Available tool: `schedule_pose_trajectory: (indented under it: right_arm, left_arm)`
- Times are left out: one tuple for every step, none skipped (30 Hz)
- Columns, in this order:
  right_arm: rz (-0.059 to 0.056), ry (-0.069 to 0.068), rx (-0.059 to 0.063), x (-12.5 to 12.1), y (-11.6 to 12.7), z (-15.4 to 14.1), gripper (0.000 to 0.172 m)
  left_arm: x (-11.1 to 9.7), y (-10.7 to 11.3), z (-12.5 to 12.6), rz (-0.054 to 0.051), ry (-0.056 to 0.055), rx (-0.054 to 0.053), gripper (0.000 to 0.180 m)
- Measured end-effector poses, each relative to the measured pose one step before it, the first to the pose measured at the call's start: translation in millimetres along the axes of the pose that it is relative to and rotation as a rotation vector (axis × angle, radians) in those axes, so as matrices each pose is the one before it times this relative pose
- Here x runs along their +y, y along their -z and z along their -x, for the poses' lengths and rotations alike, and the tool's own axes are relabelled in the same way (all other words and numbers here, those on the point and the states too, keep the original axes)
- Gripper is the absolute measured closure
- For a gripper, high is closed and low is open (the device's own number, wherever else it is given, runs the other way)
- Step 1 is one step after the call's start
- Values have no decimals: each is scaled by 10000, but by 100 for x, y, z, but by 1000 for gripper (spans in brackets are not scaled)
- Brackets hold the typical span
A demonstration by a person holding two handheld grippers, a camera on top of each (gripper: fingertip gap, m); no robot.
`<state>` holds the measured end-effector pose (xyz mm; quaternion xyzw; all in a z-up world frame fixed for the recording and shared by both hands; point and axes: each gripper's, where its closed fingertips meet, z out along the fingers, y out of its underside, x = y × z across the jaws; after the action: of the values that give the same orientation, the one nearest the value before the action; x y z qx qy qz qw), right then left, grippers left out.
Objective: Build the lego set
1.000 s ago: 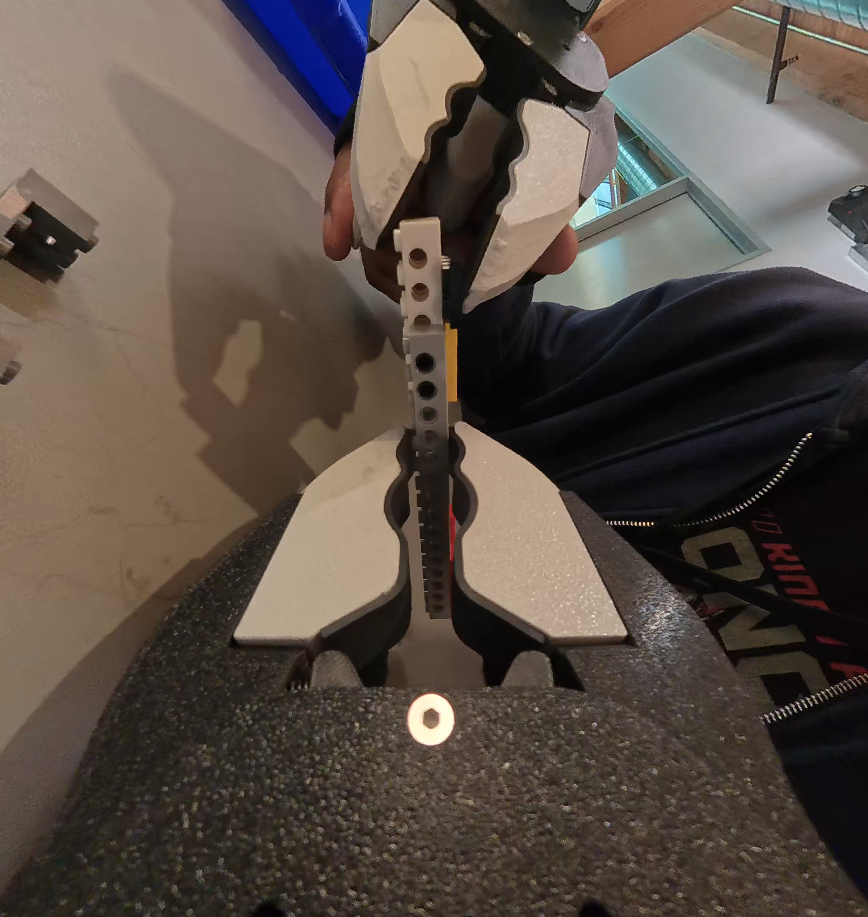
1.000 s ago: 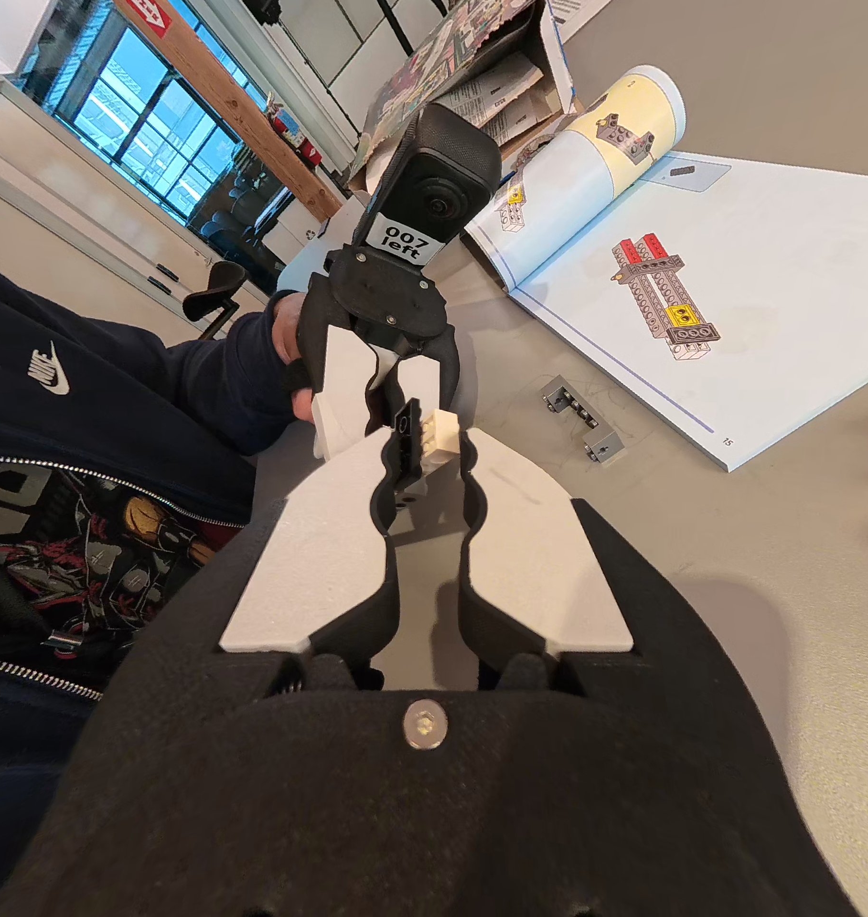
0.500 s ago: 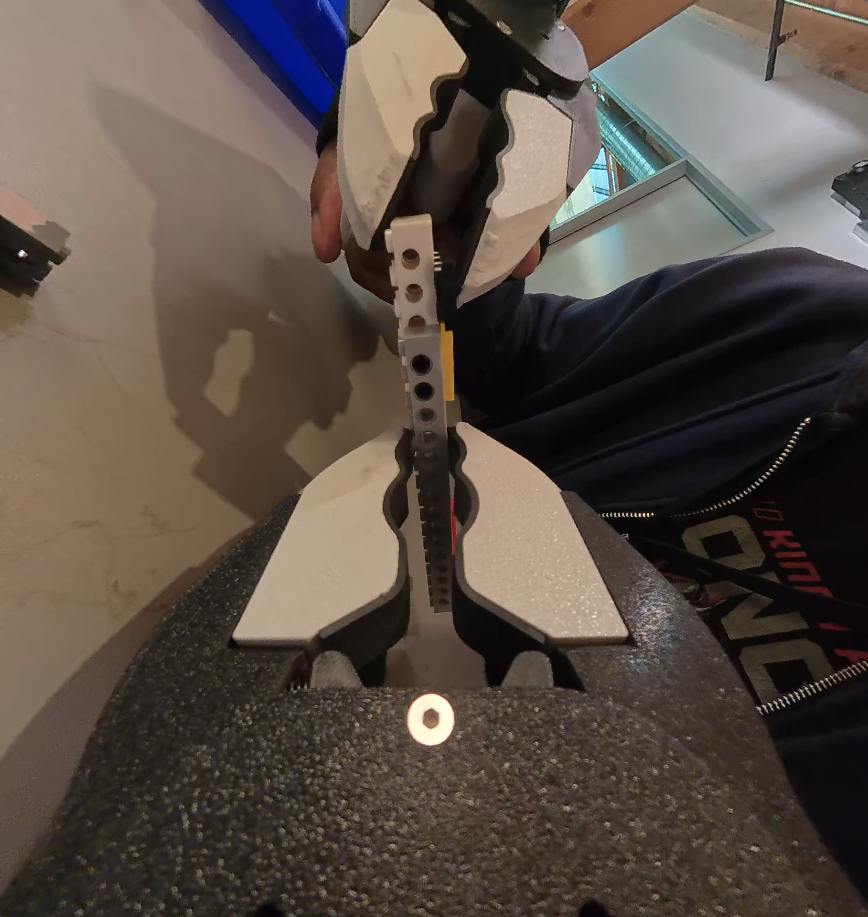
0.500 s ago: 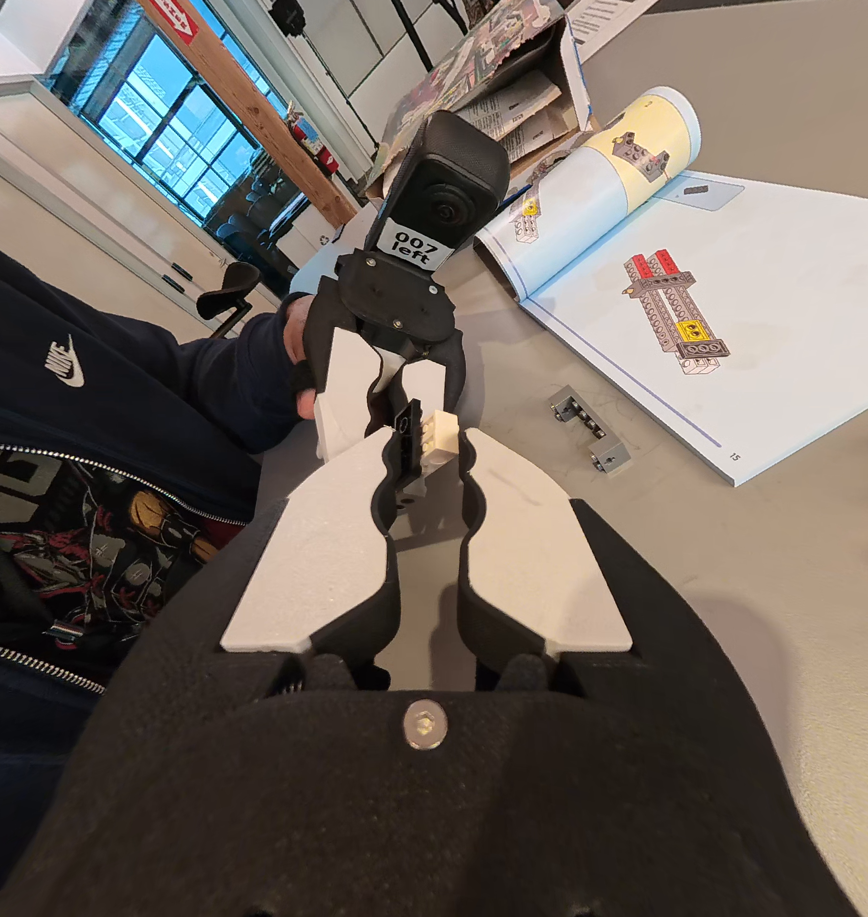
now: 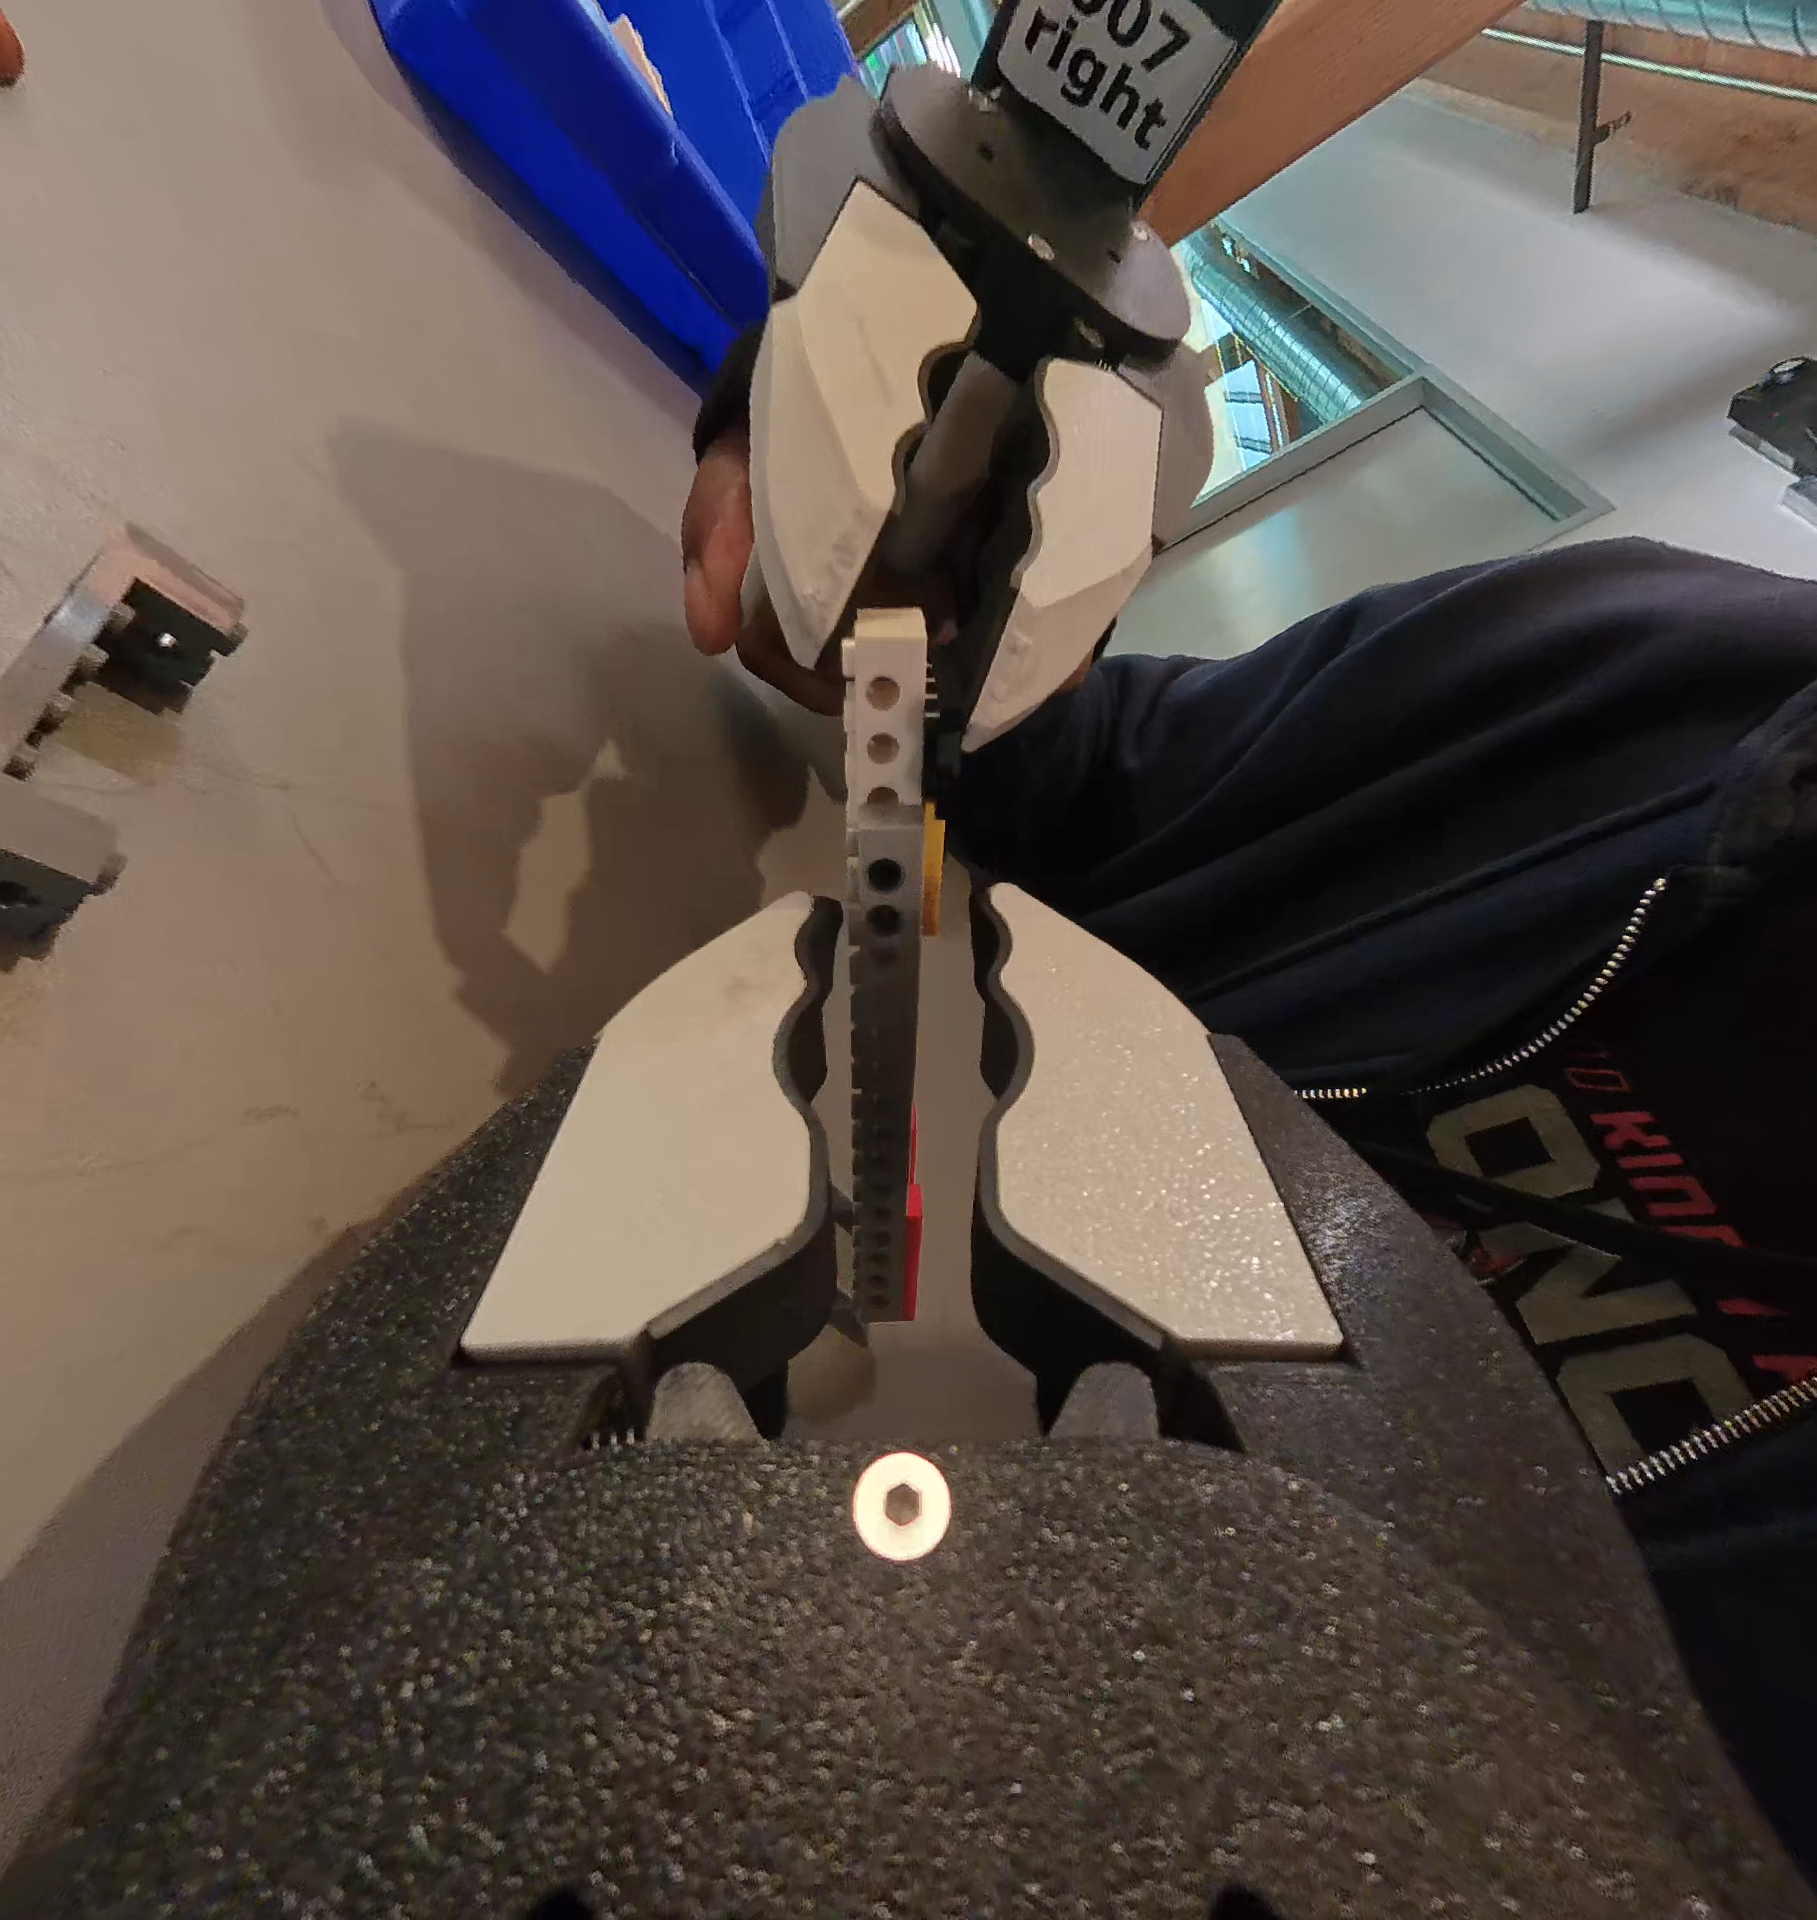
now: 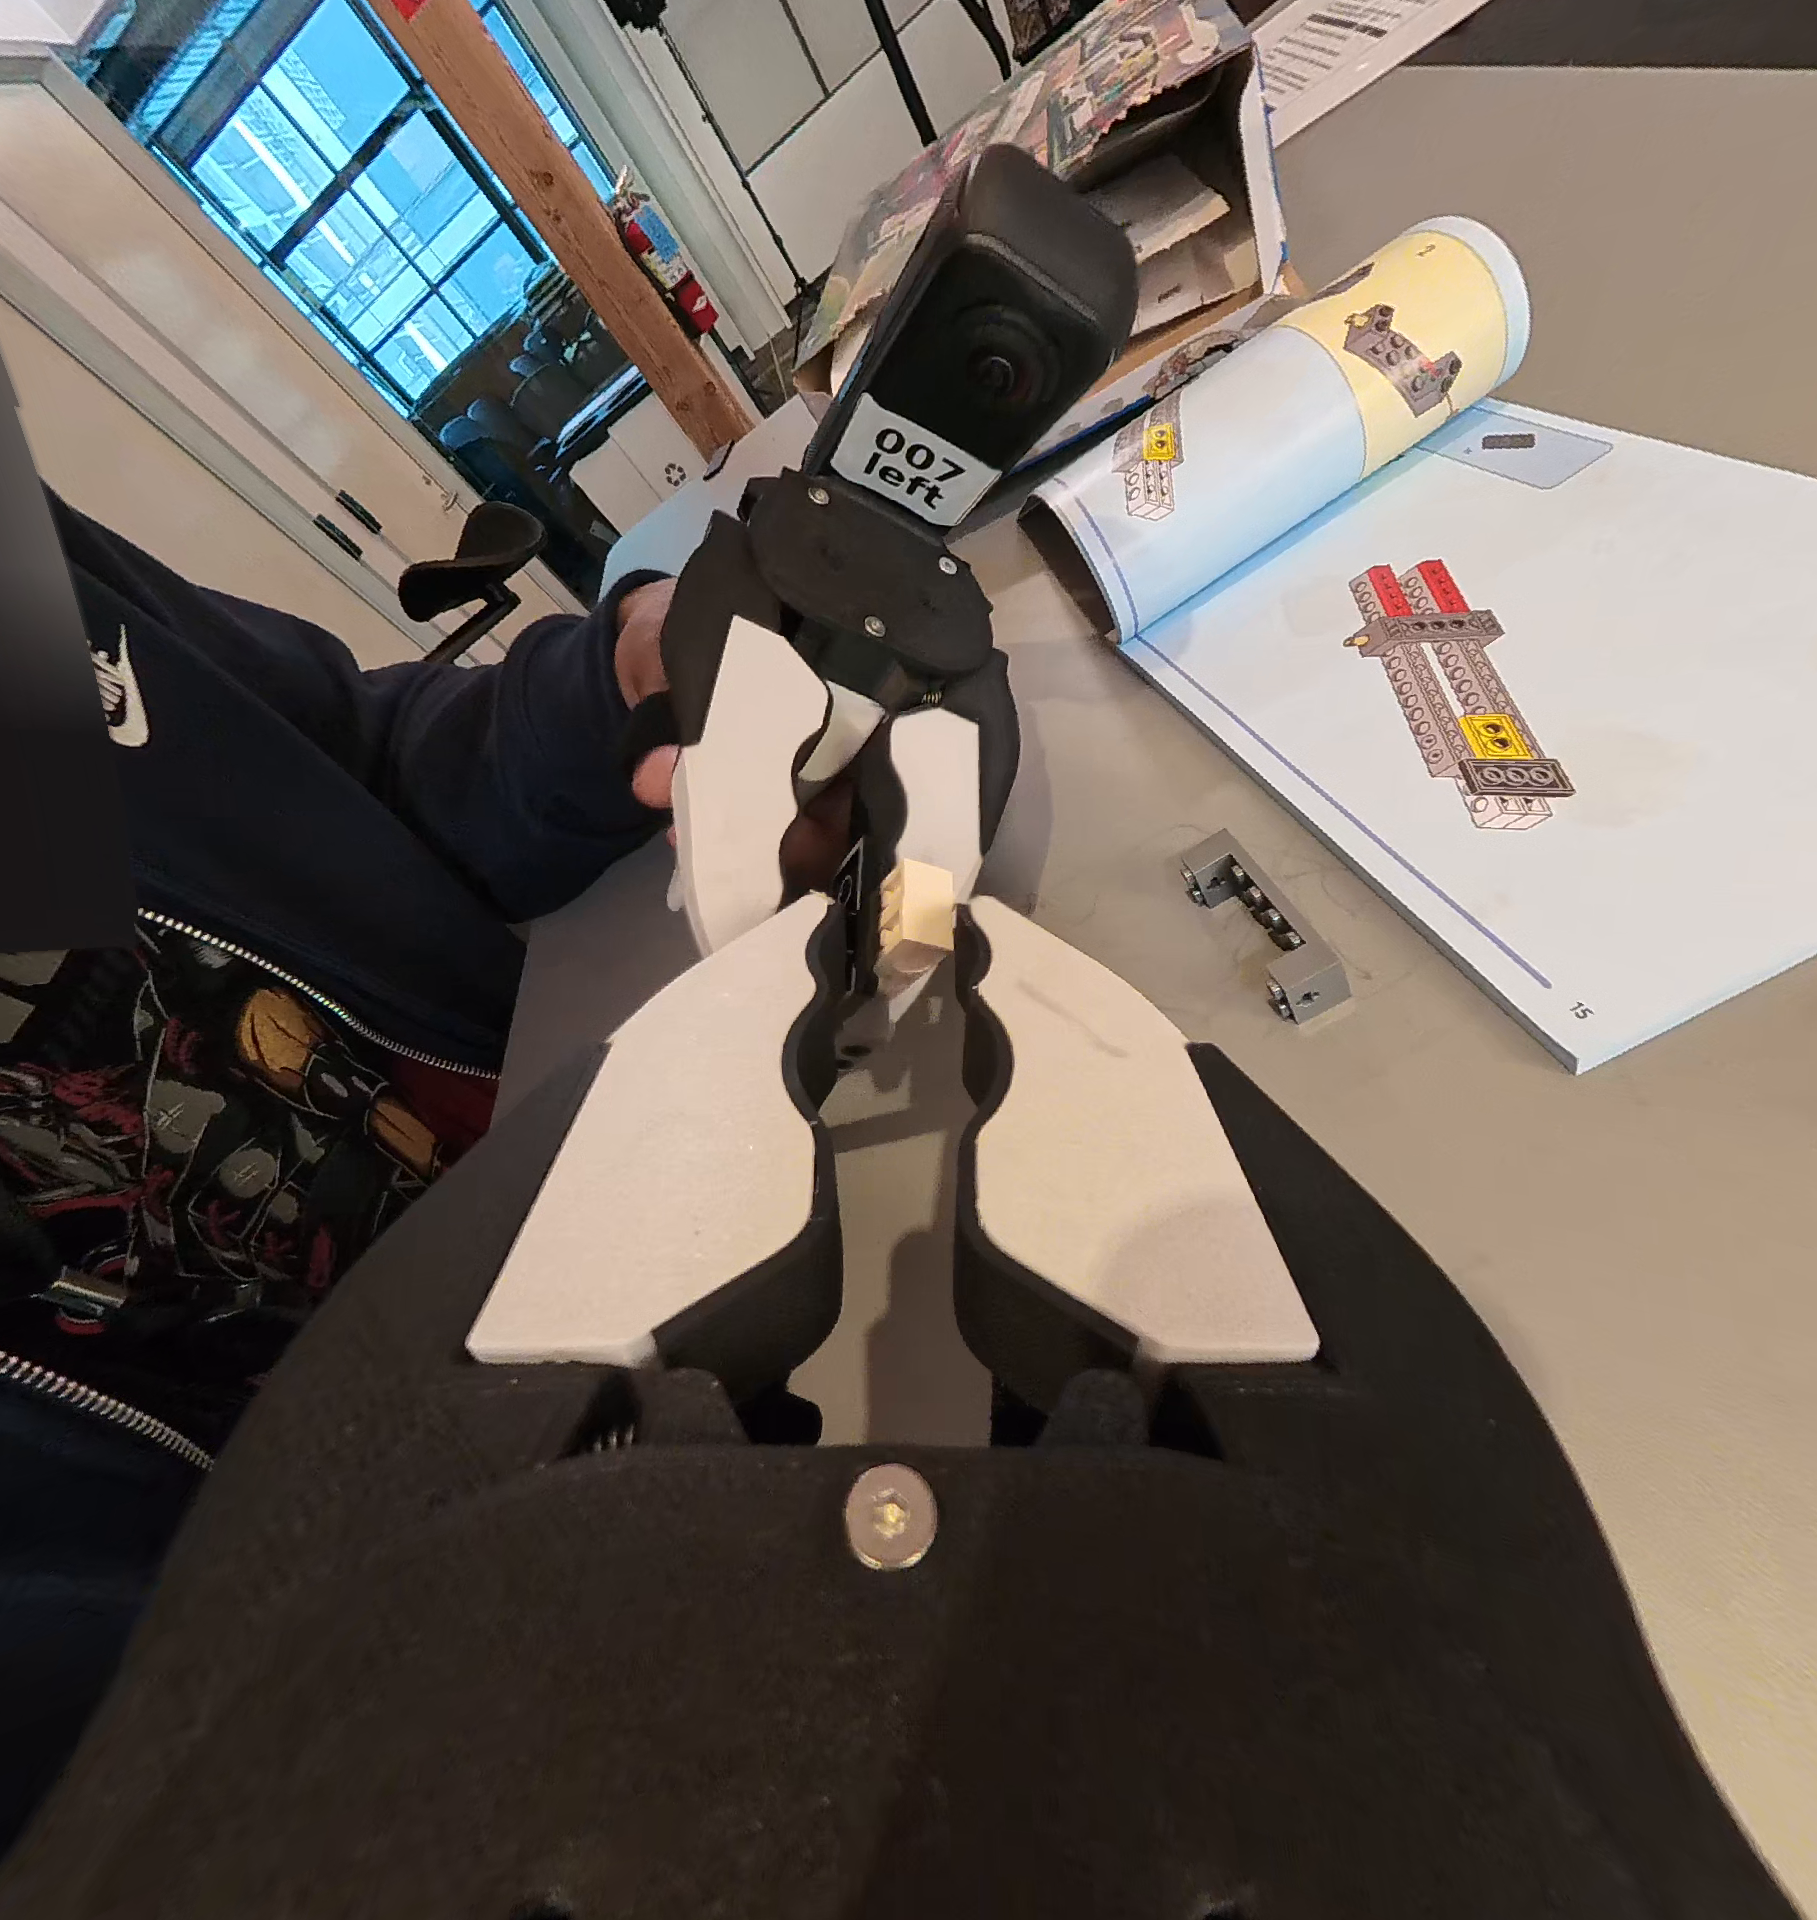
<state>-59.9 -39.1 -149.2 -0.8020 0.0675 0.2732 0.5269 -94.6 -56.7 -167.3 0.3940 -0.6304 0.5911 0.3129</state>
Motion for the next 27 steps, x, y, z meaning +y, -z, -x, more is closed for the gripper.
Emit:
schedule_pose_trajectory:
  right_arm:
    - [-4,8,-12,-11,-58,72,152]
    - [0,12,1,-22,-57,47,152]
    - [2,17,-4,-20,-52,87,152]
    - [-1,23,-13,-37,-52,113,152]
    - [-22,24,-22,-63,-47,133,152]
    - [-35,18,-30,-92,-62,151,152]
    - [-30,7,-31,-82,-58,146,152]
    - [-24,11,-26,-79,-64,134,152]
    - [-12,20,-14,-46,-73,109,153]
    - [7,7,-14,11,-66,76,152]
    - [12,-13,-19,38,-63,52,153]
    - [4,-27,-20,45,-57,23,153]
    - [12,-23,-15,43,-44,11,153]
    - [20,-4,-6,45,-28,7,153]
    - [15,3,-8,35,-8,4,152]
    - [11,-4,-15,18,-4,15,153]
    - [13,-4,-15,33,4,12,153]
    - [12,7,-11,19,5,17,153]
    - [1,9,-6,14,2,19,152]
    - [-3,1,-15,0,6,21,152]
    - [-5,0,-18,-2,5,25,153]
    - [-13,-1,-13,-4,22,2,153]
    - [-36,-26,-12,-15,44,-32,153]
    - [-62,-58,-13,-57,76,-65,153]
    - [-61,-70,-23,-53,91,-63,153]
    - [-45,-65,-19,-55,79,-73,153]
    - [-21,-44,-7,-28,64,-55,153]
  left_arm:
    - [-337,159,-40,-189,-65,8,155]
    - [-437,185,-51,-252,-73,15,155]
    - [-481,209,-144,-277,-80,66,155]
    - [-468,205,-226,-266,-69,117,155]
    - [-421,179,-274,-233,-86,125,155]
    - [-290,123,-165,-155,-121,38,155]
    - [-141,39,-111,-62,-144,1,155]
    - [-50,-4,-98,-11,-123,-7,155]
    - [-15,-31,-81,13,-82,-6,156]
    - [19,-36,-45,23,-45,-19,156]
    - [53,-30,11,35,-17,-31,157]
    - [39,-23,19,18,-19,-23,157]
    - [45,-13,28,21,-6,-19,157]
    - [73,2,32,45,13,-22,157]
    - [53,25,59,40,24,-31,157]
    - [41,25,45,25,12,-17,158]
    - [38,20,50,18,13,-16,158]
    - [34,-6,38,9,16,-3,158]
    - [52,-42,-4,17,33,33,158]
    - [102,-78,-13,40,54,54,158]
    - [128,-93,-33,54,33,57,158]
    - [163,-122,-23,80,23,35,158]
    - [210,-120,27,111,31,-2,158]
    - [252,-120,131,144,60,-73,155]
    - [292,-121,214,176,64,-114,152]
    - [259,-122,175,145,24,-88,151]
    - [184,-129,110,95,36,-49,151]
